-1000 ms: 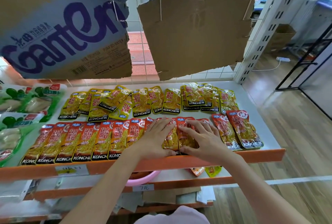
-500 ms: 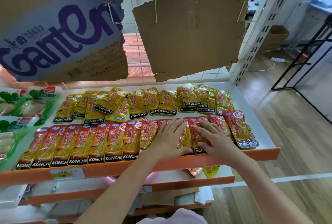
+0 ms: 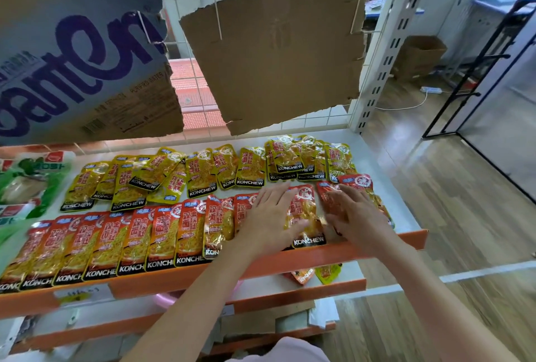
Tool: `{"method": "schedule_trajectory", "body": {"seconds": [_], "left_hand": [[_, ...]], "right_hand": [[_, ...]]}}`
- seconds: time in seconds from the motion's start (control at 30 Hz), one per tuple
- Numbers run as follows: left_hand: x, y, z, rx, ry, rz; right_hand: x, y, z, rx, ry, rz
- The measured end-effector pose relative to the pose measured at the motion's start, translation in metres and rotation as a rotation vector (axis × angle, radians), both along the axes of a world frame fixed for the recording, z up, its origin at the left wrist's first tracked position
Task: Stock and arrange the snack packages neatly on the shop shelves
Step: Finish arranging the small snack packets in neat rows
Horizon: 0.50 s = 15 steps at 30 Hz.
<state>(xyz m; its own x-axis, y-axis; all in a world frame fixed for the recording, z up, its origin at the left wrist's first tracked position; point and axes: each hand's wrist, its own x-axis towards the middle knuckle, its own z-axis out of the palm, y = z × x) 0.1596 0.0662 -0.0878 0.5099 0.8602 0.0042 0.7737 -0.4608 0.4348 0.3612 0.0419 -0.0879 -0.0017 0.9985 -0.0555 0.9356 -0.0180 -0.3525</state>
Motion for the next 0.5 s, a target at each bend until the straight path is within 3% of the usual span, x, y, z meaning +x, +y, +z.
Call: {"method": "schedule_trajectory", "body": {"seconds": [0.1, 0.2, 0.33, 0.5], "left_hand": [[0.020, 0.002, -0.005, -0.018, 0.150, -0.063], [0.026, 0.002, -0.012, -0.033, 0.260, -0.084], [0.025, 0.003, -0.013, -0.041, 0.243, -0.086], [0.025, 0.003, -0.011, -0.054, 0.203, -0.095]], "right_hand": [[0.003, 0.002, -0.006, -0.082, -0.120, 0.007], [-0.002, 0.002, -0.006, -0.023, -0.138, -0.008], [-0.019, -0.001, -0.006, 0.033, -0.044, -0.069], [-0.027, -0.012, -0.011, 0.010, 0.024, 0.004]]}}
